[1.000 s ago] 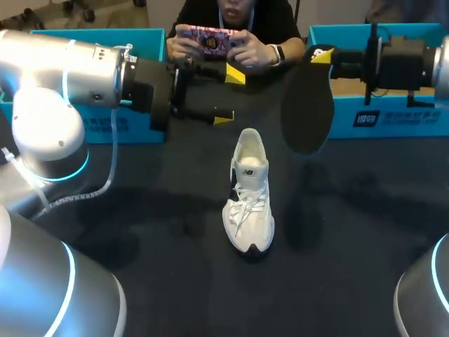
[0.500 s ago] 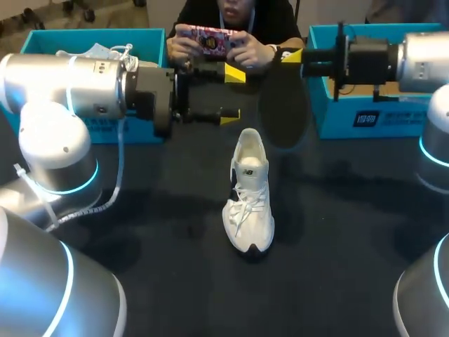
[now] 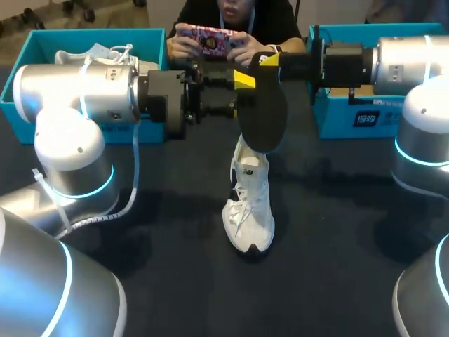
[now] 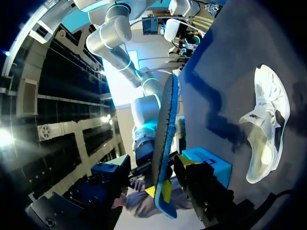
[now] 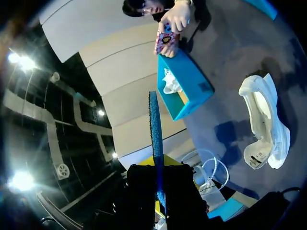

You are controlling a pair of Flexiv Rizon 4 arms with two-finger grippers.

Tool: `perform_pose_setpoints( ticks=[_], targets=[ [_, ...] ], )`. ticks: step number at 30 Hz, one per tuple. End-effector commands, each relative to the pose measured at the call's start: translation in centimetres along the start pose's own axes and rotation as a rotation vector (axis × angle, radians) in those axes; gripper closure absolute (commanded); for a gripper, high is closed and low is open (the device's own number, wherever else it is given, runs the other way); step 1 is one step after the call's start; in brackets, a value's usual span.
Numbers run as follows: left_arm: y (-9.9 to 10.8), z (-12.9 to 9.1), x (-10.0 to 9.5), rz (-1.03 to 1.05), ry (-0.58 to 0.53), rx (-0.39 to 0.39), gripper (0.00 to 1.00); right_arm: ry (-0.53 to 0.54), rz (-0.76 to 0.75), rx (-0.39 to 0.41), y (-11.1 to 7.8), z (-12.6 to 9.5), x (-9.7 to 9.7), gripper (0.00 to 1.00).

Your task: Take the shoe out of the shoebox, open the shoe tongue, remove and reinsert the insole, then place the shoe into the shoebox

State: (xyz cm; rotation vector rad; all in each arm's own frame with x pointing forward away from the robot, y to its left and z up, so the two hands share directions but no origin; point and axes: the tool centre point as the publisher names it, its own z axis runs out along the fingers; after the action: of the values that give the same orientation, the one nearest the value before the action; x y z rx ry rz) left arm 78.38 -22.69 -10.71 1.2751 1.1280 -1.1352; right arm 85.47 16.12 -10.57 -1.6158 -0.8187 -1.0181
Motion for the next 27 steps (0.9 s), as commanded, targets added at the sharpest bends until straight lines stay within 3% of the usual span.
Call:
perform_pose_setpoints(
  ticks=[1, 3, 7, 8, 17, 18, 22, 27],
  targets=[
    [0.3, 0.9, 0.2, 0.007, -0.001, 0.006, 0.52, -0.006, 0.003, 0.005, 0.1, 0.8, 0.1, 1.00],
    [0.4, 1.0, 0.2, 0.019, -0.002, 0.004, 0.56, -0.013, 0.008, 0.009, -0.1, 0.8, 0.0, 1.00],
    [0.4, 1.2, 0.2, 0.026, 0.000, 0.003, 0.95, -0.017, 0.014, 0.011, -0.3, 0.7, -0.3, 1.00],
    [0.3, 1.1, 0.2, 0.026, 0.000, 0.003, 1.00, -0.018, 0.016, 0.011, -0.3, 0.7, -0.4, 1.00],
    [-0.2, 1.1, 0.1, 0.013, -0.002, 0.010, 1.00, -0.016, 0.019, 0.015, -0.1, 0.8, -0.5, 1.00],
    [-0.1, 1.0, 0.1, 0.001, -0.013, 0.005, 1.00, -0.012, -0.021, -0.003, -0.1, 0.7, -0.4, 0.00],
    [-0.2, 0.4, -0.2, -0.003, -0.015, 0.006, 1.00, 0.008, -0.121, -0.038, -0.4, -0.7, -0.5, 0.00],
    [-0.5, -0.3, -0.7, -0.010, -0.024, 0.011, 1.00, 0.004, -0.257, -0.027, -0.8, -2.0, -0.7, 0.00]
  ],
)
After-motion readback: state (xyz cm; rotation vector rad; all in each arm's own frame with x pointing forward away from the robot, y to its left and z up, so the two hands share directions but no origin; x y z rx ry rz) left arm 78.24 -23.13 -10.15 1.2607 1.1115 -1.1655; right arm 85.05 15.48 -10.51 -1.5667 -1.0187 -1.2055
